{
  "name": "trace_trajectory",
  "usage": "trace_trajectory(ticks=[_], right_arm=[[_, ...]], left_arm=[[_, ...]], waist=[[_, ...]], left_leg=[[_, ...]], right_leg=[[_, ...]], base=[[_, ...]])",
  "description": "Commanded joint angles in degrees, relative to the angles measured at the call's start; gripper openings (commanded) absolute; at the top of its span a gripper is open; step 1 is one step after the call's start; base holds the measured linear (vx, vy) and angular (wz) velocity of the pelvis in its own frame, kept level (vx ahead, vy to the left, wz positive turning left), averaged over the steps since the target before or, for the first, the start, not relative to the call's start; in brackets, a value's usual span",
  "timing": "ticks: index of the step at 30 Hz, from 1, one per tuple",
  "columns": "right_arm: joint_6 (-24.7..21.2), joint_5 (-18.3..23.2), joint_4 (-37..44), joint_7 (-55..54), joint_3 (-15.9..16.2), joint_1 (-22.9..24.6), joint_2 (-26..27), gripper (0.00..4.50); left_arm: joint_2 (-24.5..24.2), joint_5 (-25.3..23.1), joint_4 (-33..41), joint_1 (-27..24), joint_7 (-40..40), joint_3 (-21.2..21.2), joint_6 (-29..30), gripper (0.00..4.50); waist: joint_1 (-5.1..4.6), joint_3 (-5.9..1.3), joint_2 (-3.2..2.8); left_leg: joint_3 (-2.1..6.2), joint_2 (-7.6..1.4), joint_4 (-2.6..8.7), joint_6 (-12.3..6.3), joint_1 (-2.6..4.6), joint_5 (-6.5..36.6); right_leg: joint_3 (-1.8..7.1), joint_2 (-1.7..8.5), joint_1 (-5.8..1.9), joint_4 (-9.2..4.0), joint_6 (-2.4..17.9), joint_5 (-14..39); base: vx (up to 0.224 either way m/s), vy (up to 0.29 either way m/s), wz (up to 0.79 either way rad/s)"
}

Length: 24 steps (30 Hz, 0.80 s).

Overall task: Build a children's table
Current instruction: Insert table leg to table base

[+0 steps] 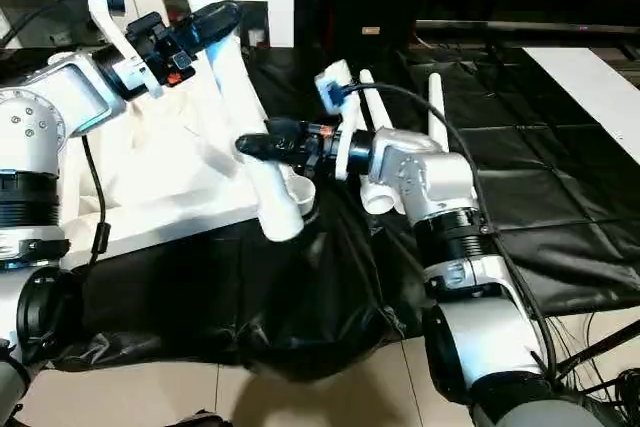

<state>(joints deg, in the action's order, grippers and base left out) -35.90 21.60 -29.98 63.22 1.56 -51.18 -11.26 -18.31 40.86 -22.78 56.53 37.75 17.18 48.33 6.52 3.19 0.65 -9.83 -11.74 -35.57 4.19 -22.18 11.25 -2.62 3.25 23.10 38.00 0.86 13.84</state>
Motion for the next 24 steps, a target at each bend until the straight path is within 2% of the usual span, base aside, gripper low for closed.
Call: trace_trajectory(ticks=[1, 9, 15, 17, 20, 22, 24], right_arm=[[-1.0, -0.9, 0.6, -0.2, 1.0, -0.1, -0.6, 3.05], [-1.7, -2.2, 0.2, -0.4, 3.0, -0.7, -1.8, 3.05], [-0.1, -4.1, 0.8, -3.3, 4.4, -0.1, -1.1, 3.05], [0.4, -5.6, 0.2, -6.3, 4.9, 0.2, 0.2, 2.77], [0.8, -6.3, -0.2, -7.7, 5.5, 0.4, 0.9, 2.63], [1.4, -7.5, -0.6, -10.7, 6.4, 0.8, 2.3, 2.27], [1.6, -8.0, -0.8, -11.5, 6.7, 0.9, 2.7, 2.22]], left_arm=[[0.1, 1.0, -0.1, 2.0, -0.6, 0.5, 0.9, 1.66], [0.2, 1.6, -0.6, 2.6, -0.9, 0.9, 1.7, 1.66], [0.3, 1.3, -0.1, 2.6, -1.2, 0.8, 1.5, 1.66], [0.4, 0.1, 0.6, 2.4, -1.5, -0.1, 0.3, 1.66], [0.4, -1.4, 1.3, 2.1, -1.8, -1.3, -0.9, 1.66], [0.7, -5.4, 2.6, 1.6, -4.6, -3.7, -4.1, 1.66], [0.9, -5.5, 2.9, 1.7, -5.0, -3.7, -4.2, 1.66]], waist=[[0.18, -4.8, 0.14], [0.22, -4.74, 0.17], [0.16, -4.74, 0.01], [0.09, -4.74, 0.05], [-0.07, -4.8, -0.07], [-0.09, -4.76, -0.1], [-0.09, -4.75, -0.09]], left_leg=[[0.13, -0.8, 2.99, -3.0, 0.82, -4.3], [0.16, -0.78, 3.04, -2.43, 0.83, -4.0], [0.19, -0.8, 3.03, -2.19, 0.85, -3.8], [0.2, -0.74, 3.04, -2.06, 0.83, -3.9], [0.27, -0.82, 3.07, -1.79, 0.9, -4.2], [0.29, -0.95, 3.15, -1.65, 0.96, -4.2], [0.27, -0.93, 3.14, -1.46, 0.97, -4.2]], right_leg=[[2.24, 3.89, -4.24, -2.67, 16.5, -17.9], [2.29, 3.92, -4.3, -2.77, 16.2, -17.4], [2.29, 3.95, -4.29, -2.76, 16.2, -17.6], [2.31, 3.97, -4.34, -2.75, 16.1, -17.8], [2.3, 3.98, -4.32, -2.67, 16.0, -18.0], [2.33, 4.05, -4.28, -2.75, 15.8, -18.0], [2.37, 4.06, -4.3, -2.71, 15.7, -18.2]], base=[[0.0, 0.0, 0.0], [0.0, 0.0, 0.0], [0.0, 0.0, 0.0], [0.0, 0.0, 0.0], [0.0, 0.0, 0.0], [0.0, 0.0, 0.0], [0.0, 0.0, 0.0]])
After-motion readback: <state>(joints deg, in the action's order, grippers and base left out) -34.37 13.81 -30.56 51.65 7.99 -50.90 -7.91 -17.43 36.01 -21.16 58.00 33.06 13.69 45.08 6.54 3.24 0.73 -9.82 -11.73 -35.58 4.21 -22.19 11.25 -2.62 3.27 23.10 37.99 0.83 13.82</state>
